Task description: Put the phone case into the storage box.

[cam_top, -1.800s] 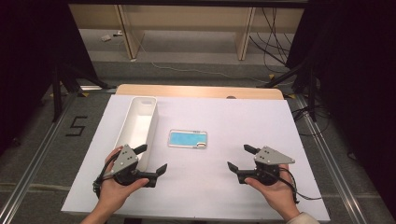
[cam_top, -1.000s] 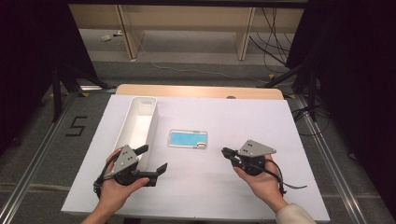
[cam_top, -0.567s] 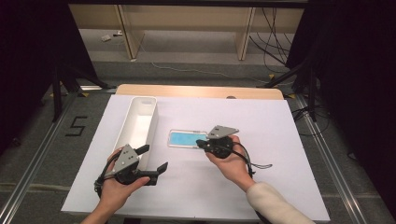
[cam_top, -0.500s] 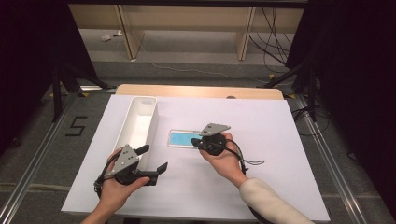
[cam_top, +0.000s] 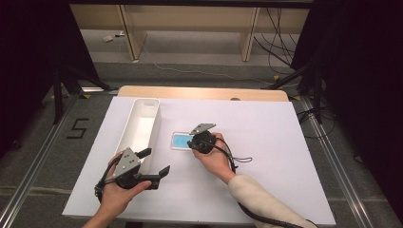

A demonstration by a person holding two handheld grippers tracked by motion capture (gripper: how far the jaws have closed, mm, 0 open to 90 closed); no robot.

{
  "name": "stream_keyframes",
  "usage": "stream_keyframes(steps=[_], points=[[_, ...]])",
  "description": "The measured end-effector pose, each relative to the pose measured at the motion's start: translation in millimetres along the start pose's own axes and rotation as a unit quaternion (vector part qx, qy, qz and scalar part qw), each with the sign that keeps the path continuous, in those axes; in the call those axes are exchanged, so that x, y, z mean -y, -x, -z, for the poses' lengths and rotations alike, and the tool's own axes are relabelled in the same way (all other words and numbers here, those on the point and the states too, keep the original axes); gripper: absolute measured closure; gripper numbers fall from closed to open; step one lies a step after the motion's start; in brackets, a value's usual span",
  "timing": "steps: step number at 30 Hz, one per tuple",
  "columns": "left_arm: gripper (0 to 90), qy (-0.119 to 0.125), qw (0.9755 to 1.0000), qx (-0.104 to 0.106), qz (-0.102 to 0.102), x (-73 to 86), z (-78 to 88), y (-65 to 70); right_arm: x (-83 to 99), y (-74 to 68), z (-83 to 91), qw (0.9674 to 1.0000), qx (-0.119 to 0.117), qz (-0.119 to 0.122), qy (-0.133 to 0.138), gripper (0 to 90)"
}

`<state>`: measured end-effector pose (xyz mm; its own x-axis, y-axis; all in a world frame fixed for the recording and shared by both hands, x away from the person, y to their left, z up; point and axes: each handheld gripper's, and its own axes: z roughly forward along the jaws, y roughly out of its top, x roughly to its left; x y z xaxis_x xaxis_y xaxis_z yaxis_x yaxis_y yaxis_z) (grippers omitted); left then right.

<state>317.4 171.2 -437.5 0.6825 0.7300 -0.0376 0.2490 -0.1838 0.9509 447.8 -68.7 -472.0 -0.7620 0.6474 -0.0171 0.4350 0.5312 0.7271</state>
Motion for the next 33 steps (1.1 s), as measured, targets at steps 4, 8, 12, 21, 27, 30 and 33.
stream_keyframes(steps=[4, 8, 12, 21, 27, 30, 33], points=[[10.9, 0.000, 1.0000, 0.001, -0.001, -0.1, -0.3, 0.2, 0.8, 4.3, -0.7, 1.0000, 0.008, -0.005, -0.003, 90.0], [11.1, -0.001, 1.0000, 0.002, -0.002, -0.1, -1.0, 0.0, 2.8, 7.3, -4.0, 0.9999, 0.010, -0.006, -0.008, 90.0], [11.3, -0.001, 1.0000, 0.002, -0.002, -0.2, -1.2, 0.0, 2.5, 5.5, -7.9, 0.9999, 0.011, -0.004, -0.010, 90.0], [11.5, -0.001, 1.0000, 0.004, -0.001, -0.1, -1.1, 0.0, 0.4, 2.9, -14.7, 0.9998, 0.007, -0.007, -0.020, 90.0], [11.6, -0.001, 1.0000, 0.004, -0.001, 0.0, -1.2, 0.1, 1.6, 2.6, -19.0, 0.9998, 0.015, -0.003, -0.015, 90.0], [11.6, -0.001, 1.0000, 0.004, -0.001, 0.0, -1.3, 0.2, 1.8, 2.8, -18.9, 0.9998, 0.015, -0.001, -0.016, 90.0], [11.7, -0.002, 1.0000, 0.004, -0.001, 0.1, -1.2, 0.2, 2.0, 3.9, -19.1, 0.9997, 0.018, 0.006, -0.015, 90.0]])
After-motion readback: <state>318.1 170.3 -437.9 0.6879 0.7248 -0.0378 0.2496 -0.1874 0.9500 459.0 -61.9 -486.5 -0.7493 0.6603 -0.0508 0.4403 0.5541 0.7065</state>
